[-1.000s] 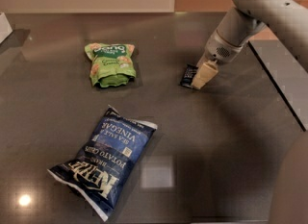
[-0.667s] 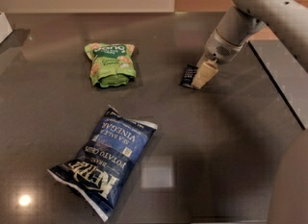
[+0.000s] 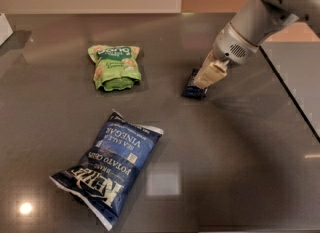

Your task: Move rxbar blueberry near blue chip bag

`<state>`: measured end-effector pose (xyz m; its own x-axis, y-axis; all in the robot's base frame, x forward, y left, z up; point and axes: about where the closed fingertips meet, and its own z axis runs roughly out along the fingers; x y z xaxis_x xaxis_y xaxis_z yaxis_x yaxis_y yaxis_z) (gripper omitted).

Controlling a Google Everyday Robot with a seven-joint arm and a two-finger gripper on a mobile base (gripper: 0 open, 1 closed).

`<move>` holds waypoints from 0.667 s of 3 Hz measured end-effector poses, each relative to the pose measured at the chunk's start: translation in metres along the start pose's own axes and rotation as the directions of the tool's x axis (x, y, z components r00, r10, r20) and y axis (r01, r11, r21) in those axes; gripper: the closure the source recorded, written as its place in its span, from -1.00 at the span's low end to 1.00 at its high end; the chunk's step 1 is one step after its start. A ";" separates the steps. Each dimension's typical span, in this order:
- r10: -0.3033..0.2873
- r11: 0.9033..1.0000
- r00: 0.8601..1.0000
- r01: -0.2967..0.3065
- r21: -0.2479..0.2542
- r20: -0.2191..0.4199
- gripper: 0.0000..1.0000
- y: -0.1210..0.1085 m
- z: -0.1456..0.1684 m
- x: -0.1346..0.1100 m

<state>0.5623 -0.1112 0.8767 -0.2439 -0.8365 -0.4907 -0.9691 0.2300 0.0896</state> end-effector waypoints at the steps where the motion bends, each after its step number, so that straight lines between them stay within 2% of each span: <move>1: -0.054 0.995 0.998 0.057 -0.076 0.039 1.00 0.051 -0.005 -0.011; 2: -0.093 0.986 0.994 0.101 -0.135 0.061 0.99 0.091 -0.004 -0.014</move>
Offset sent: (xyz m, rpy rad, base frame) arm -0.1221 0.0356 0.0228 0.1066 0.0919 0.2081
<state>0.4775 -0.0810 0.8955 -0.1496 -0.8221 -0.5493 -0.9849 0.0752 0.1557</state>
